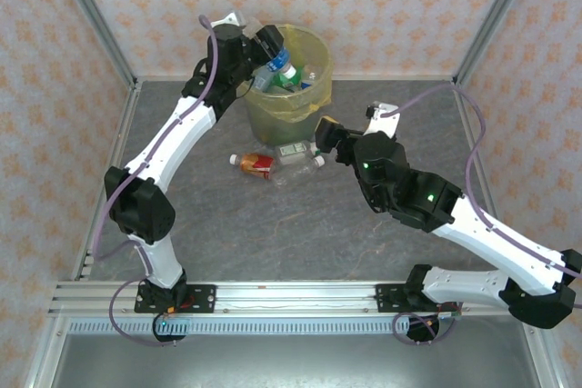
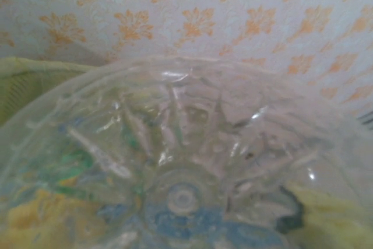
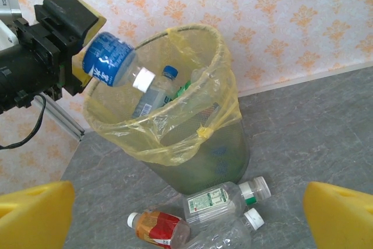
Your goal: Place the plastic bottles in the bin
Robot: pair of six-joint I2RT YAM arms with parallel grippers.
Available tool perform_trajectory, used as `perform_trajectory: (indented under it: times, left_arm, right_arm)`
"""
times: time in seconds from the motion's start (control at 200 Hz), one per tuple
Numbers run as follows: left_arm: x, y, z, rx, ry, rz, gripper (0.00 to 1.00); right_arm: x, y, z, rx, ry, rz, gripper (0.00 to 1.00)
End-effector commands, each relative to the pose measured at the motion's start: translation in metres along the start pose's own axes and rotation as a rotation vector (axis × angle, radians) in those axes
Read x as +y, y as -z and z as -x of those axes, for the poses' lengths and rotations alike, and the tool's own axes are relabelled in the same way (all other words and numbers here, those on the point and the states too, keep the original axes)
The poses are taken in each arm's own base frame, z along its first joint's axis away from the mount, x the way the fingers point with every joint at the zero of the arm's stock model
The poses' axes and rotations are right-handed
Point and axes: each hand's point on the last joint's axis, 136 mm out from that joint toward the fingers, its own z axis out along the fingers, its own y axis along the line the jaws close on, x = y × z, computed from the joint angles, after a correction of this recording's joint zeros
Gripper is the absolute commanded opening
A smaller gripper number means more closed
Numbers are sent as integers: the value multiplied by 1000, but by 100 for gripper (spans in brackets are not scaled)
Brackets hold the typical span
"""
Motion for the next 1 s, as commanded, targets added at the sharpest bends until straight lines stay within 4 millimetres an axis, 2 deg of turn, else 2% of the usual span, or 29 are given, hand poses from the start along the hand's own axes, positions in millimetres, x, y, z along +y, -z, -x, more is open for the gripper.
perform_trajectory:
  times: [0.0, 0.075, 0.315, 0.34, 0.516, 0.756, 0.996]
  left_arm:
    - [4, 7, 9, -13, -61, 79, 94]
    - [6, 10, 12, -15, -89, 107, 99]
    - [-3, 29, 25, 0, -175, 116, 99]
    - [-5, 32, 26, 0, -177, 113, 99]
    - [-10, 51, 20, 29, -176, 78, 99]
    - [5, 79, 6, 63, -175, 105, 99]
    - [34, 108, -6, 33, -161, 168, 98]
  right_arm:
    - [-5, 3, 15, -32, -45, -39, 100]
    - [-1, -2, 10, -18, -50, -42, 99]
    - [15, -22, -1, 14, -74, -43, 100]
    - [16, -29, -9, 26, -66, -56, 100]
    - [19, -46, -22, 52, -95, -83, 100]
    - [4, -79, -41, 141, -220, -95, 100]
    - [-9, -87, -56, 187, -242, -77, 100]
